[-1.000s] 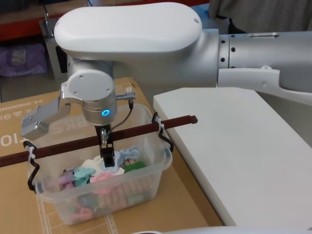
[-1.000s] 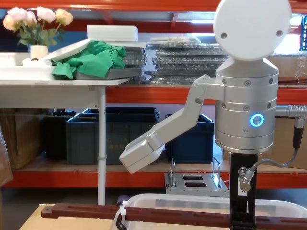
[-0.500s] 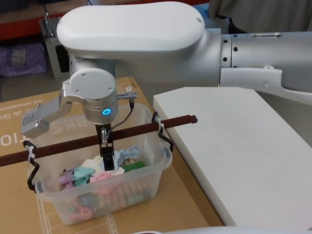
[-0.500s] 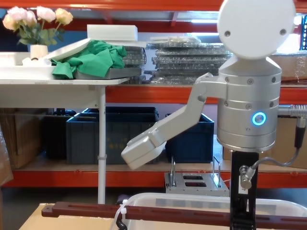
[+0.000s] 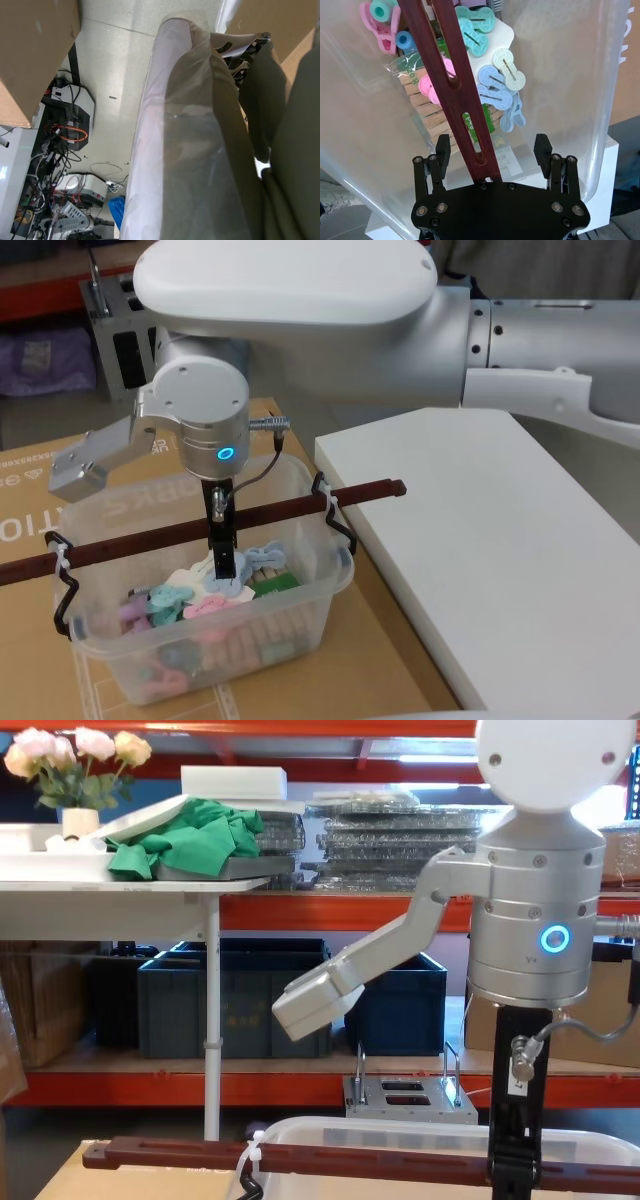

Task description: Use one hand to grasp the basket and place it at the designated location.

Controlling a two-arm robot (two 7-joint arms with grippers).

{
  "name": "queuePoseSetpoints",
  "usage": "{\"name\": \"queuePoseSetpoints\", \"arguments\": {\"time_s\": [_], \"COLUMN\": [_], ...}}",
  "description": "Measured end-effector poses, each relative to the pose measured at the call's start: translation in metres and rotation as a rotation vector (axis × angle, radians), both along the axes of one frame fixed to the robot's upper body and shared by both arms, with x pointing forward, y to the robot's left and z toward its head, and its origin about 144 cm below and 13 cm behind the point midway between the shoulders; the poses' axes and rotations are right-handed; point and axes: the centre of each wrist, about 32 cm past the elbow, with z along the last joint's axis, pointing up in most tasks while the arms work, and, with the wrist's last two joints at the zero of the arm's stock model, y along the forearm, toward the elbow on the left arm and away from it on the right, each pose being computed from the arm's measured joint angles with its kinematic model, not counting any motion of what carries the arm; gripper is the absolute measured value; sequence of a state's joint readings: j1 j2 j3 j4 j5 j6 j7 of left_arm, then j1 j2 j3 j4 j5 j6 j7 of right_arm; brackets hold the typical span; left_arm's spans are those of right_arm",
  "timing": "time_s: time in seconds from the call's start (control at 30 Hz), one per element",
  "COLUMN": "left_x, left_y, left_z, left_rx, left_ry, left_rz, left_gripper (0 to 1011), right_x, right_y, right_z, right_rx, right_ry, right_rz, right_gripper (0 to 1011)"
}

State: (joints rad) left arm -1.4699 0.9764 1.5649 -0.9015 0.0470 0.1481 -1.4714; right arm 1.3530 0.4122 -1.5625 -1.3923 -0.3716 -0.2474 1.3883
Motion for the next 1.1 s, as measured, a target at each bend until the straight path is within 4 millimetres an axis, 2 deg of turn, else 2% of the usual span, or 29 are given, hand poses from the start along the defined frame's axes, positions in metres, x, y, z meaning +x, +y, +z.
{"name": "queuePoseSetpoints", "arguments": {"time_s": [0.37,0.47,0.63,0.67,0.77,0.87,0.9,1.07,1.1], "left_x": [0.0,0.0,0.0,0.0,0.0,0.0,0.0,0.0,0.0], "left_y": [0.0,0.0,0.0,0.0,0.0,0.0,0.0,0.0,0.0], "left_z": [0.0,0.0,0.0,0.0,0.0,0.0,0.0,0.0,0.0], "left_rx": [0.0,0.0,0.0,0.0,0.0,0.0,0.0,0.0,0.0], "left_ry": [0.0,0.0,0.0,0.0,0.0,0.0,0.0,0.0,0.0], "left_rz": [0.0,0.0,0.0,0.0,0.0,0.0,0.0,0.0,0.0], "left_gripper": [0,0,0,0,0,0,0,0,0], "right_x": [0.0006,0.0013,0.0016,0.0017,0.0019,0.0019,0.002,0.0024,0.0024], "right_y": [0.001,0.0019,0.0017,0.0016,0.0013,0.0012,0.0011,0.0008,0.0008], "right_z": [0.0019,0.0019,0.0021,0.0022,0.0023,0.0024,0.0024,0.0025,0.0025], "right_rx": [-0.003,-0.007,-0.004,-0.003,-0.001,-0.001,0.0,0.001,0.001], "right_ry": [-0.002,-0.001,0.0,0.0,0.001,0.001,0.001,0.003,0.003], "right_rz": [-0.005,-0.008,-0.005,-0.004,-0.003,-0.002,-0.001,-0.001,-0.001], "right_gripper": [1009,969,817,817,700,638,577,434,371]}}
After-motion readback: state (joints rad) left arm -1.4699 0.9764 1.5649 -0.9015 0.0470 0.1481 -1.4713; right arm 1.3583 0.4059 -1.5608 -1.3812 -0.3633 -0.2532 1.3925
